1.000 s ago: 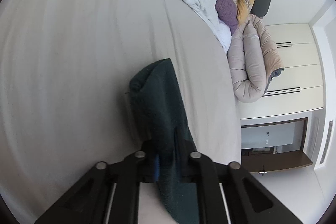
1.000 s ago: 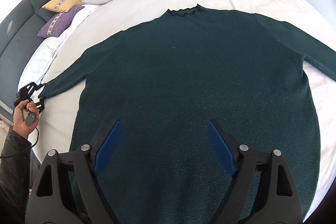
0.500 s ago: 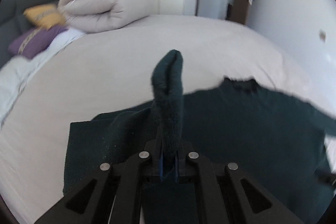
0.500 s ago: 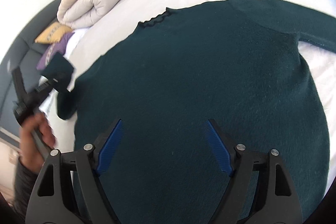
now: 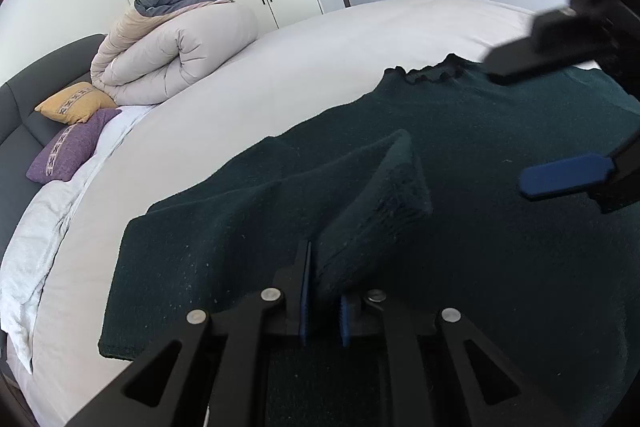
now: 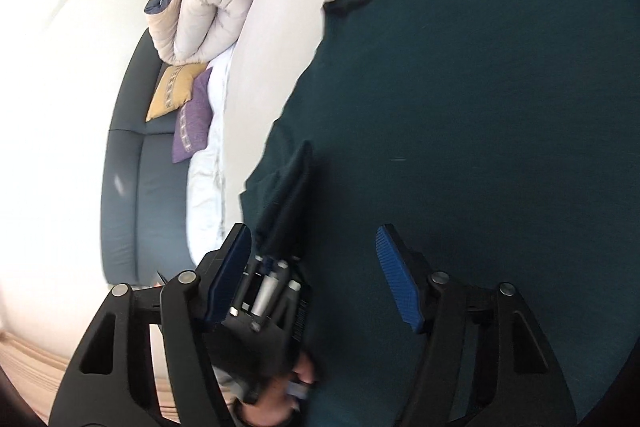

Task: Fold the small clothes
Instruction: 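Fold the held sleeve across the sweater body with the left gripper, release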

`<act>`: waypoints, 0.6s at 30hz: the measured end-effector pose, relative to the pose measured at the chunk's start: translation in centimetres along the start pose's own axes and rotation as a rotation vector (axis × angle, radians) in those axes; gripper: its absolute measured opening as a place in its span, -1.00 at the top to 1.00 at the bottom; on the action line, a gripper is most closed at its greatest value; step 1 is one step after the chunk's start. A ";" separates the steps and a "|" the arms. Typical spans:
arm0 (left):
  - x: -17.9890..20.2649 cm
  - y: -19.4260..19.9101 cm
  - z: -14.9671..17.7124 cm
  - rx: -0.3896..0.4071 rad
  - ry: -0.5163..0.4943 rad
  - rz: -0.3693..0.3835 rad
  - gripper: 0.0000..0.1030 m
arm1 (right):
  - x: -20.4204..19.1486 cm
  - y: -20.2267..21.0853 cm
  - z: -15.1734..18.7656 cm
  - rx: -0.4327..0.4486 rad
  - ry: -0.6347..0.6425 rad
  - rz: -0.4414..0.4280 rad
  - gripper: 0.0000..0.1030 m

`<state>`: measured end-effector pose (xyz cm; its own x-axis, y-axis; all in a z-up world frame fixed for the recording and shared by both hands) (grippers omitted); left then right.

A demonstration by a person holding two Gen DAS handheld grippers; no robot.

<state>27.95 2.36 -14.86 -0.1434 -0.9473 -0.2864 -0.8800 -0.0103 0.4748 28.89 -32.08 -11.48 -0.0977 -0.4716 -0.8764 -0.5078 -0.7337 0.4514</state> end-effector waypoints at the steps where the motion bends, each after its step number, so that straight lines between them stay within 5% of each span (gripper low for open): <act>1: 0.1 -0.1 0.1 0.004 -0.002 -0.003 0.75 | -0.6 -1.4 0.1 -0.027 -0.010 -0.020 -0.24; 8: 0.0 -0.2 0.2 0.008 0.016 0.002 0.74 | -1.4 -10.8 -0.7 -0.127 -0.055 0.028 -0.24; 10: -0.4 -0.2 0.3 0.007 0.034 0.004 0.67 | -1.8 -12.5 -0.7 -0.138 -0.021 0.040 0.18; 14: -1.7 -0.1 0.2 0.000 0.101 -0.004 0.01 | -2.3 -15.6 -0.5 -0.157 0.083 0.092 0.82; 15: -2.0 0.0 0.1 0.001 0.123 0.004 -0.24 | -2.4 -15.9 -0.6 -0.151 0.097 0.106 0.85; 18: -2.6 1.6 -0.3 0.038 0.217 0.059 -0.56 | -3.4 -16.0 -1.8 -0.109 0.140 0.122 0.87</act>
Point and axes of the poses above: each gripper's, at about its wrist camera, not at the fingertips, and y roughly against the way its jaws point, x to its right, z to its underside, the point moved 6 cm from there along -y, roughly the way its jaws point, and after that the axes turned 14 degrees about x, right-handed, at the moved point
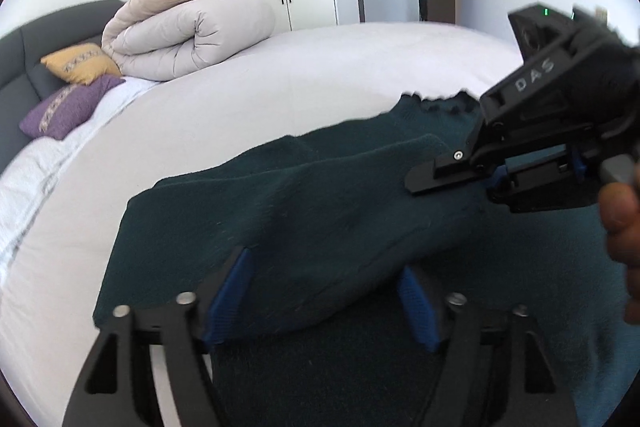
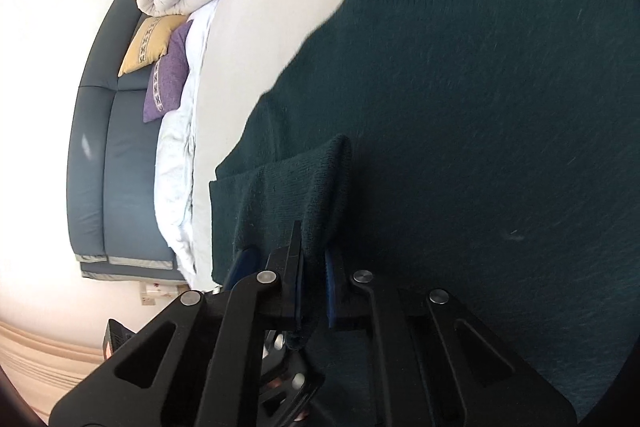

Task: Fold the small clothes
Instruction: 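Fold the held sleeve across the sweater body with the left gripper, release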

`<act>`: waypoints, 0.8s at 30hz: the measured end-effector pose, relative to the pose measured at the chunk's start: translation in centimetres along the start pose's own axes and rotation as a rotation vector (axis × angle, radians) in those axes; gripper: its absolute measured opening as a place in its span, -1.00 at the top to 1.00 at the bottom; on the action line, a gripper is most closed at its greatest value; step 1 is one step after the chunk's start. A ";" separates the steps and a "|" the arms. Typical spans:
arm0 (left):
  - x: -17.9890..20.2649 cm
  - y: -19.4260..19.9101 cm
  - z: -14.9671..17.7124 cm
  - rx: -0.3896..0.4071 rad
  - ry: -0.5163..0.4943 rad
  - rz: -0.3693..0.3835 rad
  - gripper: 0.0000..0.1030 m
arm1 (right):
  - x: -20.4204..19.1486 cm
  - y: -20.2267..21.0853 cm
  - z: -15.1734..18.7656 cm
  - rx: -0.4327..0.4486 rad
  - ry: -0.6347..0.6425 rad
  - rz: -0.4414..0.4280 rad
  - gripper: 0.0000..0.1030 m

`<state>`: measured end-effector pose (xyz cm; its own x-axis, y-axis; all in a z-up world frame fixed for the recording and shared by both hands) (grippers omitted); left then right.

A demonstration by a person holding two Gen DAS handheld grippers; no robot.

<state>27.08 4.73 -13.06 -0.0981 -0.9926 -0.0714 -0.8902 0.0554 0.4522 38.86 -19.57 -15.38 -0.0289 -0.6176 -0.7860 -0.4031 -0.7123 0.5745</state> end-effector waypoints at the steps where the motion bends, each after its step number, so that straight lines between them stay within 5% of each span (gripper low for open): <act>1: -0.1 0.6 -0.1 0.008 0.033 0.017 -0.59 | -0.4 0.1 -0.9 0.023 0.018 0.005 0.87; 5: 0.0 1.6 0.7 -0.024 0.103 0.032 -0.66 | -1.2 2.3 -4.1 0.100 0.067 0.053 0.87; 12: 1.0 -0.1 2.4 -0.101 0.045 0.029 -0.66 | 3.4 4.9 -9.3 0.196 0.007 0.193 0.87; 24: 2.8 1.1 2.4 -0.041 -0.058 0.081 -0.66 | 3.9 4.2 -12.7 0.260 -0.063 0.227 0.87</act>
<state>24.77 2.31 -14.90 -0.1958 -0.9770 -0.0844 -0.8596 0.1296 0.4942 48.69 -29.25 -13.12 -0.1978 -0.7229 -0.6620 -0.5991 -0.4454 0.6654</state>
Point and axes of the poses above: each gripper's, at about its wrist camera, not at the fingertips, and y roughly against the way its jaws point, x to its right, z to its underside, the point moved 6 cm from there along -y, roughly the way its jaws point, and after that the axes turned 14 degrees about x, right-handed, at the moved point
